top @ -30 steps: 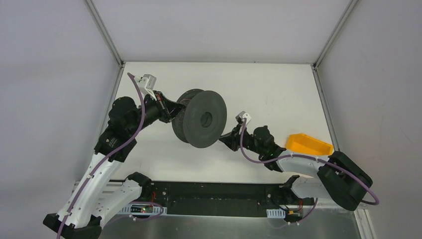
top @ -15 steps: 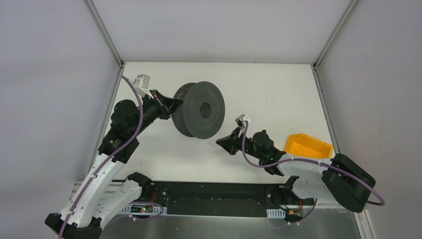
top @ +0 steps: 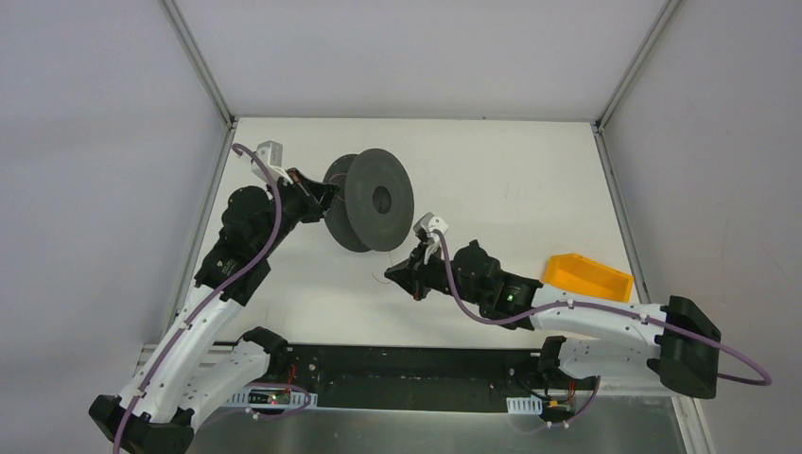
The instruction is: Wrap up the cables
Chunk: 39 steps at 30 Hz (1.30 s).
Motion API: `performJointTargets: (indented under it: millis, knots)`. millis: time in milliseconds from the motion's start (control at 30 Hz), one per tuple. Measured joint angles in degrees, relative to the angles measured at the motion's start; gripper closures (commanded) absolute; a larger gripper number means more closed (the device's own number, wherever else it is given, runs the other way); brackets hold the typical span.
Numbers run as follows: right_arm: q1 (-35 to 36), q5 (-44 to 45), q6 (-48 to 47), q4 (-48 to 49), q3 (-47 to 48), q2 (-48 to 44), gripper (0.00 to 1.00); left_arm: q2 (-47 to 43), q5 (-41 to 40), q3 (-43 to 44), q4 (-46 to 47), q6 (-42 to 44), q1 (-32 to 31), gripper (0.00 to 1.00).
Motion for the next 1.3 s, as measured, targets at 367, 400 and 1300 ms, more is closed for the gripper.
performJointTargets:
  millis: [367, 400, 1300]
  knots:
    - [3.3, 4.6, -2.9, -23.3, 17.8, 8.9, 1.00, 4.5, -11.3, 0.1, -9.4, 9.3, -2.8, 1.00]
    - [3.3, 4.7, -3.4, -25.0, 19.3, 10.0, 1.00, 4.7, -12.2, 0.2, -10.2, 10.4, -3.0, 1.00]
    - [14.4, 23.6, -70.8, -11.9, 23.6, 21.5, 1.00, 17.1, -12.3, 10.5, -31.8, 22.5, -5.6, 1.00]
